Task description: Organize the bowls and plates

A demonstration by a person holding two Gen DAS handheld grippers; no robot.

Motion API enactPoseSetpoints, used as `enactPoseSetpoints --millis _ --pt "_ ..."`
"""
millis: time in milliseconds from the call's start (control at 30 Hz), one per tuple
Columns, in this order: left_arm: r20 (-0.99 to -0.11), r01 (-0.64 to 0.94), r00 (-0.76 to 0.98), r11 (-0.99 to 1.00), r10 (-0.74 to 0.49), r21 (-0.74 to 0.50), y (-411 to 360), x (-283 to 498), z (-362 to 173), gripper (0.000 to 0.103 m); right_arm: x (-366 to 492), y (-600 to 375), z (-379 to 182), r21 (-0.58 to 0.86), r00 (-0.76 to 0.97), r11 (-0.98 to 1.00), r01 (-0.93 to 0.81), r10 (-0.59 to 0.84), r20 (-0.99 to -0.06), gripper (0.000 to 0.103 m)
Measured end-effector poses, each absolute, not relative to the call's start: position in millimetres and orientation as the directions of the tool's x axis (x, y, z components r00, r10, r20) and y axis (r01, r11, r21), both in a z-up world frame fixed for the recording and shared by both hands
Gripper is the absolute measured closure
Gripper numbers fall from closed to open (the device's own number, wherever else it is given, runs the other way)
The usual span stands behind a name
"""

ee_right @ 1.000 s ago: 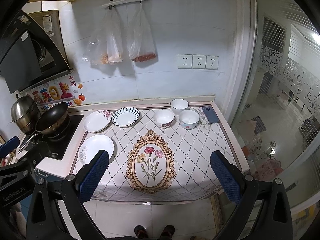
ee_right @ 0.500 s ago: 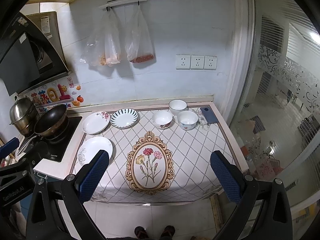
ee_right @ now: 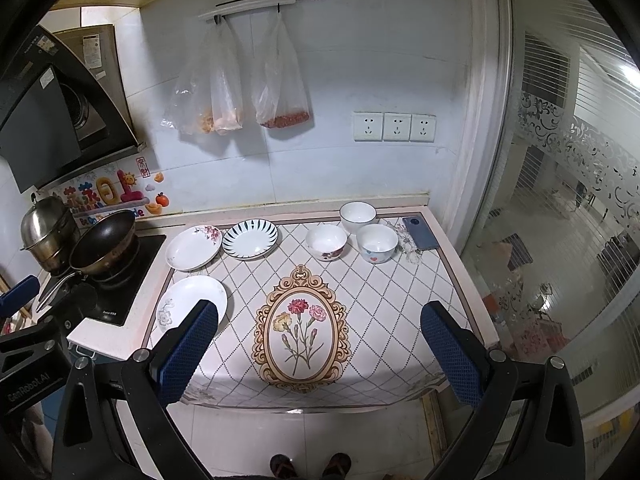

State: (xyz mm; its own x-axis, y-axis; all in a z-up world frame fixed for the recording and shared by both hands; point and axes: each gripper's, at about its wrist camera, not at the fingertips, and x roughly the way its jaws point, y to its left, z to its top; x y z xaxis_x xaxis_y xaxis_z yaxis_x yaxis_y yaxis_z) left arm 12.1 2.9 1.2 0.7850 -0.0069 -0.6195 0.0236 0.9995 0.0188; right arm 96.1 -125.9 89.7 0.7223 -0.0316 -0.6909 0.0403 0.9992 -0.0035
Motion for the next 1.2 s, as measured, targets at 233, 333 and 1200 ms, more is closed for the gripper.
enactPoseSetpoints --millis 233,333,1200 --pt "-0.619 0.017 0.785 1.0 -0.004 0.015 11.0 13.9 0.1 0.0 102.8 -123.3 88.7 0.0 0.716 0.999 0.037 -0.026 -0.697 0.0" --pt "-0.62 0.019 0.784 1.0 -0.007 0.013 14.4 18.1 -0.3 0.0 102.3 -119.9 87.9 -0.001 0.715 0.999 0.033 -0.025 -0.698 0.0" --pt "-0.93 -0.302 0.365 0.95 0.036 -0.081 204.4 239.8 -250.8 0.017 364.6 -28.6 -163.5 0.442 0.304 0.89 -0.111 0.454 -0.838 0.004"
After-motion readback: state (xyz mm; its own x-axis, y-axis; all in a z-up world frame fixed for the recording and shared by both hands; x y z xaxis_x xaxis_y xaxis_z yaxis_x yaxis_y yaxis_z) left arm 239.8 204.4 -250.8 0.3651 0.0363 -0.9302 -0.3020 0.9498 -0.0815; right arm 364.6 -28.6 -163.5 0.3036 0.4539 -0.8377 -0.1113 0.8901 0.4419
